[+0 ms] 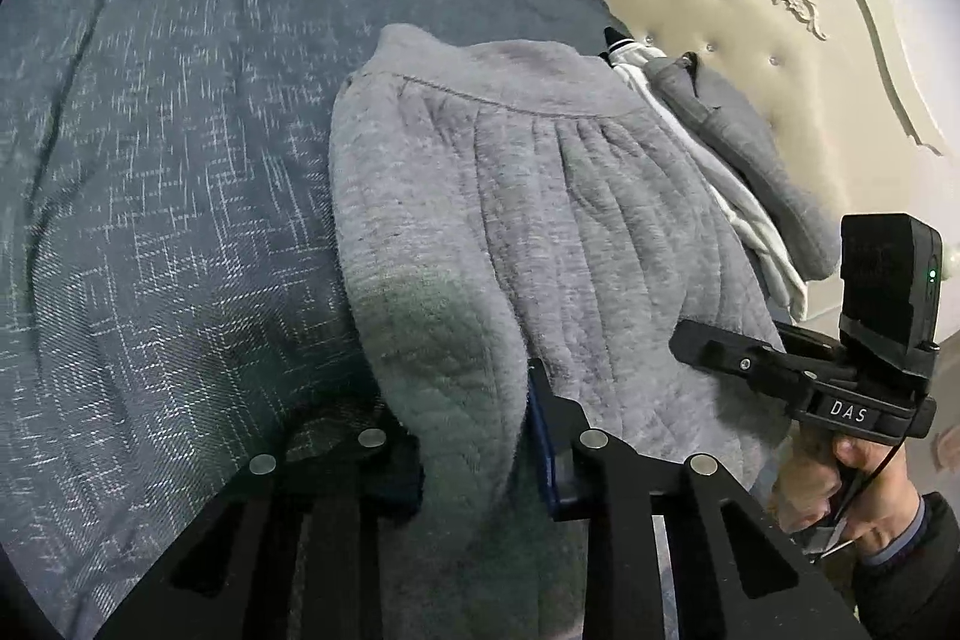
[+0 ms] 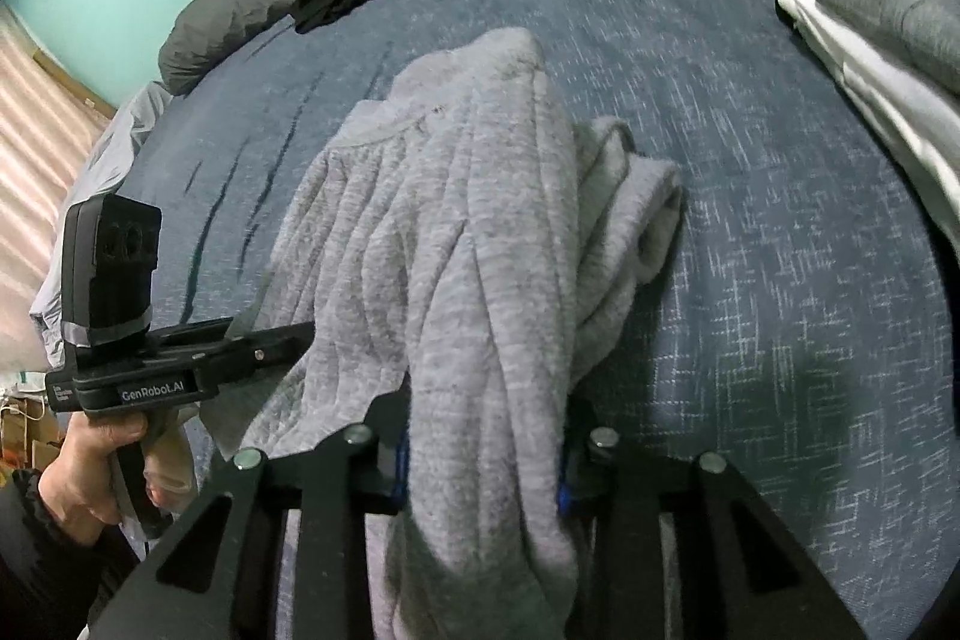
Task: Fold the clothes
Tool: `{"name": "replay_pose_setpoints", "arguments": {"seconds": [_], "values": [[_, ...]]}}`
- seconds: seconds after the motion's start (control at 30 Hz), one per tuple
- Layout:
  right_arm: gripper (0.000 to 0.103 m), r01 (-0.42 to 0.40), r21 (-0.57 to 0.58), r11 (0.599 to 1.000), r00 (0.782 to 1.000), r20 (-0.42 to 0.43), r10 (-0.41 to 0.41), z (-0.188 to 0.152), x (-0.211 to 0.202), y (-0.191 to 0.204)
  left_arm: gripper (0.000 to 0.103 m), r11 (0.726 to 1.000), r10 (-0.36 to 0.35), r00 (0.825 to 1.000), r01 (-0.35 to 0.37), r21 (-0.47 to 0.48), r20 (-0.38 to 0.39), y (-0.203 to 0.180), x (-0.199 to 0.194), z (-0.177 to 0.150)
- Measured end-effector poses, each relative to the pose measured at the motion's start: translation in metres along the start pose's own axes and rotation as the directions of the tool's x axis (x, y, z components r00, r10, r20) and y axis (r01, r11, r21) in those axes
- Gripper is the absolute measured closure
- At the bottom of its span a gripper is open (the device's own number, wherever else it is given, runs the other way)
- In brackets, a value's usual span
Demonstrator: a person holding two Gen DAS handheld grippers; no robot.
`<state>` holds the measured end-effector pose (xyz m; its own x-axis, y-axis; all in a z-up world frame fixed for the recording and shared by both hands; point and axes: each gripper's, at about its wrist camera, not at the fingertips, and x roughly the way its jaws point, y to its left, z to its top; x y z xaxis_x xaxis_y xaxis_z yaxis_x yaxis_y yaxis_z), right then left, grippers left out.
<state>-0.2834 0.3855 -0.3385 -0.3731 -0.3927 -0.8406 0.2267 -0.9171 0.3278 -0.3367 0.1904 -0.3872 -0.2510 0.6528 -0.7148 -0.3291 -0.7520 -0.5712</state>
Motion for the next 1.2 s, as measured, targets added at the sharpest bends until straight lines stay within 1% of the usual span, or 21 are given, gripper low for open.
{"name": "replay_pose_setpoints", "arguments": {"seconds": [0.37,0.5,0.57,0.67,0.73,0.77,0.8,0.83,0.87,0.9,0.93,1.0,1.07,1.17,1.2], "values": [[0.072,0.013,-0.045,0.999,0.999,0.030,-0.011,0.001,-0.025,0.004,0.076,1.000,-0.006,1.000,0.005,0.028,0.028,-0.022,-0.015,0.002],[0.072,0.017,-0.059,0.998,0.999,0.041,-0.014,0.002,-0.034,0.006,0.076,1.000,-0.005,1.000,0.005,0.030,0.030,-0.024,-0.020,0.000],[0.072,0.015,-0.045,0.999,1.000,0.025,-0.014,0.001,-0.029,0.001,0.076,1.000,-0.002,1.000,0.002,0.028,0.020,-0.019,-0.020,-0.005],[0.072,0.012,-0.021,1.000,1.000,-0.001,-0.012,-0.001,-0.020,-0.007,0.075,1.000,-0.009,1.000,0.009,-0.009,-0.011,-0.010,-0.005,-0.005],[0.072,0.010,-0.006,1.000,1.000,-0.018,-0.010,-0.002,-0.015,-0.012,0.074,1.000,-0.001,0.999,0.000,-0.030,-0.034,-0.004,0.004,-0.006],[0.071,0.009,0.002,1.000,1.000,-0.026,-0.009,-0.002,-0.012,-0.015,0.071,0.999,0.004,0.999,-0.006,-0.040,-0.046,-0.001,0.009,-0.006],[0.067,0.008,0.010,1.000,0.999,-0.035,-0.008,-0.003,-0.009,-0.018,0.068,0.999,0.014,0.998,-0.017,-0.051,-0.057,0.002,0.011,-0.008],[0.064,0.008,0.018,1.000,0.999,-0.044,-0.007,-0.003,-0.007,-0.020,0.063,0.998,0.017,0.998,-0.021,-0.062,-0.062,0.006,0.013,-0.009],[0.057,0.007,0.026,1.000,0.999,-0.052,-0.006,-0.004,-0.004,-0.023,0.058,0.997,0.017,0.998,-0.022,-0.073,-0.065,0.010,0.015,-0.009],[0.051,0.007,0.034,0.999,0.998,-0.061,-0.005,-0.004,-0.001,-0.025,0.051,0.997,0.011,0.998,-0.016,-0.080,-0.067,0.012,0.017,-0.009],[0.048,0.006,0.042,0.999,0.998,-0.069,-0.003,-0.004,0.002,-0.028,0.048,0.996,0.003,0.998,-0.009,-0.085,-0.070,0.015,0.019,-0.008],[0.033,0.006,0.057,0.998,0.996,-0.086,-0.001,-0.005,0.007,-0.033,0.047,0.996,-0.014,0.997,0.007,-0.094,-0.075,0.019,0.024,-0.007],[0.031,0.005,0.073,0.997,0.995,-0.103,0.002,-0.006,0.013,-0.038,0.047,0.994,-0.031,0.996,0.022,-0.104,-0.079,0.024,0.028,-0.005],[0.031,-0.061,0.118,0.991,0.993,-0.098,0.072,-0.007,0.021,-0.049,0.047,0.994,-0.050,0.996,0.042,-0.098,-0.080,0.024,0.035,-0.004],[0.031,-0.069,0.122,0.990,0.992,-0.098,0.081,-0.007,0.024,-0.051,0.047,0.994,-0.058,0.995,0.051,-0.098,-0.078,0.025,0.035,-0.004]]}}
